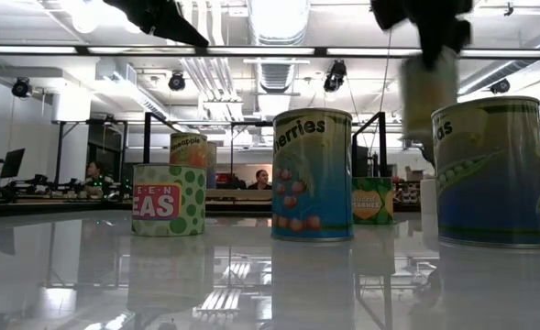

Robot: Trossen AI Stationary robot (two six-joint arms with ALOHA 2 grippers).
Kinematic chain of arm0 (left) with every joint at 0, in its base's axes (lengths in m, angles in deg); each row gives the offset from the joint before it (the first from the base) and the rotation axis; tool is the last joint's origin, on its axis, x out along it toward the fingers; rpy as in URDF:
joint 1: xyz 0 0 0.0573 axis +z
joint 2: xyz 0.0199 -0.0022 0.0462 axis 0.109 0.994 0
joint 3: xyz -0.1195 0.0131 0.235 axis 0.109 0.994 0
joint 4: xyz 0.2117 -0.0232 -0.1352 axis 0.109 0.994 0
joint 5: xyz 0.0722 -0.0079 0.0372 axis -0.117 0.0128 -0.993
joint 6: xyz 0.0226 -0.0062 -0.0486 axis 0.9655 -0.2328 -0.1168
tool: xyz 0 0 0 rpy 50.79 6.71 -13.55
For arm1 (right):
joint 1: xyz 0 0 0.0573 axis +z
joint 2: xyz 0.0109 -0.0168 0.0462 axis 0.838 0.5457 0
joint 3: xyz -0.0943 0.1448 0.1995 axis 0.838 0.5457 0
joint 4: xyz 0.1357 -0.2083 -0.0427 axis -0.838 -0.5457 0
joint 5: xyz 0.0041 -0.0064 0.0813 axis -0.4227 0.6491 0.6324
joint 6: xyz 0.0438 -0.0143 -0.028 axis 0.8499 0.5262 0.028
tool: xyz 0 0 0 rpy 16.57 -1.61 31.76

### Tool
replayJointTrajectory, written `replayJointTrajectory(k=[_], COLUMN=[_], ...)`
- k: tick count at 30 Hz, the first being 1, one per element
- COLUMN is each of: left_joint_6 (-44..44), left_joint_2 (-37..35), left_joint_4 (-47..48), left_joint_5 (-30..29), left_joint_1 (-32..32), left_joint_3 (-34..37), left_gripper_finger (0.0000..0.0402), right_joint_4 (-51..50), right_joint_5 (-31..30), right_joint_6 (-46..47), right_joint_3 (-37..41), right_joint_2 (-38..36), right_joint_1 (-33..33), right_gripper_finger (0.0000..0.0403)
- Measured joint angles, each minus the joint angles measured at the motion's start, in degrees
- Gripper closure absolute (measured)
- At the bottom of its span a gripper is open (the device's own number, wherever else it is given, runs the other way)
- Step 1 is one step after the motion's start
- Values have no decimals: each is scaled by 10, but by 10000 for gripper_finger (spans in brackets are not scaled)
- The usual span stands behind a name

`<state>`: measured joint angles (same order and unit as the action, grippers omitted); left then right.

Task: Pick and place cans onto a shelf
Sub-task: Put the canned carrots on the shelf

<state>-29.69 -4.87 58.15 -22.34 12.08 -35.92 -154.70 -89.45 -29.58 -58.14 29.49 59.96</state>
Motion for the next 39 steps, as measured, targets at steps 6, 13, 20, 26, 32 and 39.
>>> replayJointTrajectory(k=[6,13,20,26,32,39], left_joint_6=[9,28,31,30,24,24], left_joint_2=[0,-1,-19,-73,-145,-205], left_joint_4=[7,-92,-188,-147,-112,-113], left_joint_5=[1,110,88,53,51,51], left_joint_1=[0,0,1,1,1,1], left_joint_3=[2,19,74,91,116,134], left_gripper_finger=[402,402,402,402,402,402], right_joint_4=[103,135,125,109,107,121], right_joint_5=[-37,-46,-43,-16,-11,-10], right_joint_6=[-106,-303,-473,-542,-557,-544], right_joint_3=[-68,-164,-289,-349,-363,-363], right_joint_2=[27,130,260,325,369,387], right_joint_1=[-8,-71,-145,-192,-209,-209], right_gripper_finger=[94,93,92,92,92,92])
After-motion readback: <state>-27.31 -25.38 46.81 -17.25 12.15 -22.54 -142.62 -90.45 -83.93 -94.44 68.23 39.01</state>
